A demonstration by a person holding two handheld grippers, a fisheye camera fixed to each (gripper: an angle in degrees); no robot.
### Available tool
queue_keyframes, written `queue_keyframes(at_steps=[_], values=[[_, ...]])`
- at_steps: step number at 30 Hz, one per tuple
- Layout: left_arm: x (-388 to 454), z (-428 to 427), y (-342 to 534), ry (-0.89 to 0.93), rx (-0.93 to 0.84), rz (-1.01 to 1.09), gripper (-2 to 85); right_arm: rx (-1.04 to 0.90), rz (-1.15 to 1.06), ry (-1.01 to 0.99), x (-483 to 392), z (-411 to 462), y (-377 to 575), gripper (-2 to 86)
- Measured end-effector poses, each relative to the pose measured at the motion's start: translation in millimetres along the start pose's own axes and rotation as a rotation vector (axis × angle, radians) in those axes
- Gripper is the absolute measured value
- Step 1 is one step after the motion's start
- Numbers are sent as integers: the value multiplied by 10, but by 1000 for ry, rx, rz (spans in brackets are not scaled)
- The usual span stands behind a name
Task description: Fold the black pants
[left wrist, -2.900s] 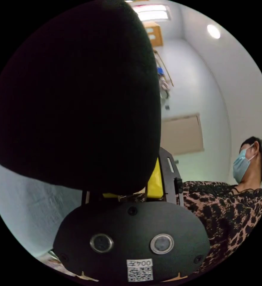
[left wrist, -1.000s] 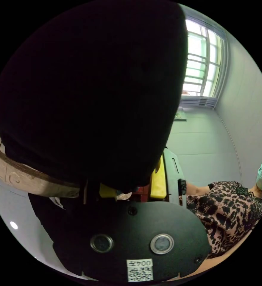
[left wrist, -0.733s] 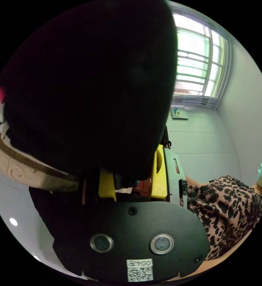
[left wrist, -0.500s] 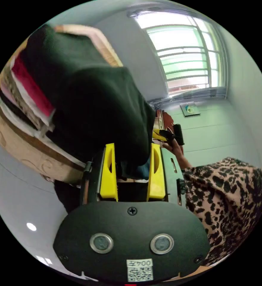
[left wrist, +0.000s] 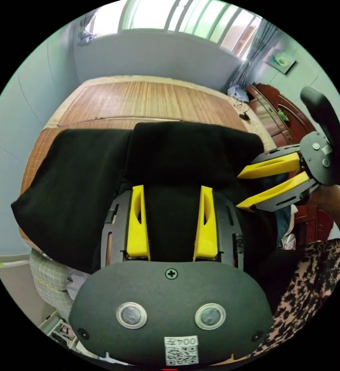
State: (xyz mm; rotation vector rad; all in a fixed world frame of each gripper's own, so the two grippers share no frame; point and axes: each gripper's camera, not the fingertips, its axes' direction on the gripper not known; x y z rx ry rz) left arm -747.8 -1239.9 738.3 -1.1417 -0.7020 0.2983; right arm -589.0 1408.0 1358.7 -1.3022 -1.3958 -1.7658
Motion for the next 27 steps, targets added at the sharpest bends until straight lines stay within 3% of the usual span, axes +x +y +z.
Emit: queue_keyframes(at_steps=[8,13,19,27], values=[[147,41,-61,40,4,-94,162,-32,63,-59,17,56,-206,136],[280,-24,-4,-67,22,-267,134,0,116,-114,59,43,-210,135],[417,8,-38,-89,-11,-248,131,14,108,-77,-40,46,-229,134],[387,-155,31,-63,-14,-329,93,121,286,-148,-17,-240,-193,82]])
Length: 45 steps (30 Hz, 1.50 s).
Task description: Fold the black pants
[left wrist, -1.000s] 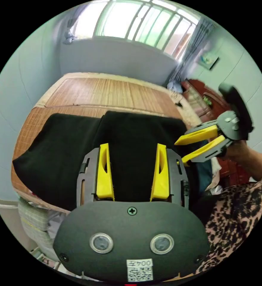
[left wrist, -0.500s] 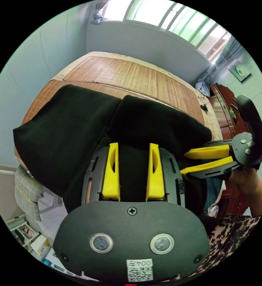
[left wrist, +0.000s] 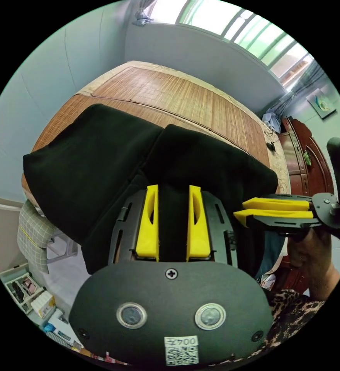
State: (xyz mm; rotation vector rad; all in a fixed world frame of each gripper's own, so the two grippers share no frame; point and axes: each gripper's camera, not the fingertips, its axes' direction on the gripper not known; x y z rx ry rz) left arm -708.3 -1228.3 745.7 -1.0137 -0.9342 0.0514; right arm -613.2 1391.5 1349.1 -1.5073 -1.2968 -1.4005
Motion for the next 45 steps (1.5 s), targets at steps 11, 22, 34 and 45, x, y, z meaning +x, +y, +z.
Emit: queue_keyframes(at_steps=[11,22,34,45], values=[[-10,78,94,-57,-103,-284,64,-108,192,55,-16,318,-250,66],[49,-102,478,-75,2,-478,39,-82,549,144,-131,313,-271,65],[41,-208,724,-65,26,-495,31,-106,669,145,-41,260,-273,63],[-12,-225,787,-91,-7,-477,30,-101,705,132,107,177,-184,61]])
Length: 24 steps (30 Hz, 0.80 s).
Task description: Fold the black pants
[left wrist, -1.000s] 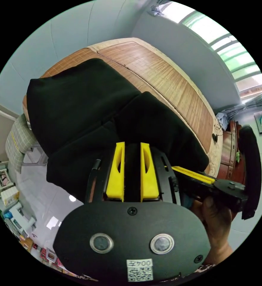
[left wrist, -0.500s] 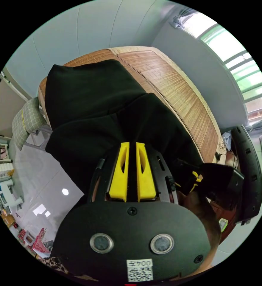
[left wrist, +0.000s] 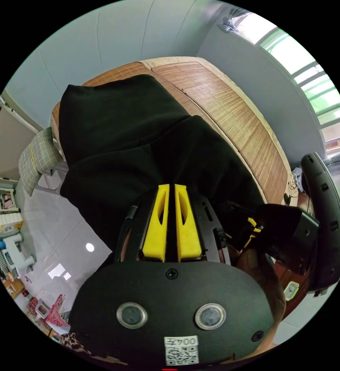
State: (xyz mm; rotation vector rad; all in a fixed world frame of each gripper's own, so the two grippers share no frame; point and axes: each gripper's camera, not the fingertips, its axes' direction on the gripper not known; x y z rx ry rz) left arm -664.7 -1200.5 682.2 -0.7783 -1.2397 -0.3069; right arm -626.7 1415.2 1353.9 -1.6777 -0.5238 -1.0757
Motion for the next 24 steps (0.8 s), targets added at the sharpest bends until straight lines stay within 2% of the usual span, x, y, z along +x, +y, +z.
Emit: queue_keyframes(at_steps=[6,24], values=[[-138,25,-38,65,-15,6,28,17,4,151,-140,-20,-14,61],[-168,-8,-50,45,-2,27,18,21,40,153,99,-140,-98,65]])
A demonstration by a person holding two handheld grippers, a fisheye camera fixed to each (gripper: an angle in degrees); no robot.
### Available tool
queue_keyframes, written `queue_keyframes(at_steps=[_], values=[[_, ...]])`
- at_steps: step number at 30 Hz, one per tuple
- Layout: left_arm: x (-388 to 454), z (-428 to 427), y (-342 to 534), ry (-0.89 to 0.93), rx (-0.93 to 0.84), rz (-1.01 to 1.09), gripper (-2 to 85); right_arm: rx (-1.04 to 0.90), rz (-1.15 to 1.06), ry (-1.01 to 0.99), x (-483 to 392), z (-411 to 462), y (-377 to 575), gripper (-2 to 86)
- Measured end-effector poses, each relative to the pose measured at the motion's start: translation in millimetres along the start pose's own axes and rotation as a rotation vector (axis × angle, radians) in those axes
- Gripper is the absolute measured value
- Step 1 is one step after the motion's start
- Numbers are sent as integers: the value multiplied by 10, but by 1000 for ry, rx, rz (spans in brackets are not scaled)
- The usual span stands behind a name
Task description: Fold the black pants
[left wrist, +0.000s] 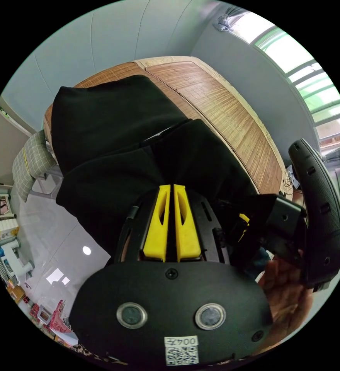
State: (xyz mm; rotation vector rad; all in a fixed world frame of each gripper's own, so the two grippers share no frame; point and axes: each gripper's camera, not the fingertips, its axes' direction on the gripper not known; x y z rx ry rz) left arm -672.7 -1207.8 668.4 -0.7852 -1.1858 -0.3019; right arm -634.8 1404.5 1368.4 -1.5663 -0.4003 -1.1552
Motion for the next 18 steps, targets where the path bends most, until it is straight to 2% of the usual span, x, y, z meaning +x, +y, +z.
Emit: queue_keyframes(at_steps=[18], values=[[173,23,-17,-58,-10,29,21,-13,3,-25,199,-79,-53,65]])
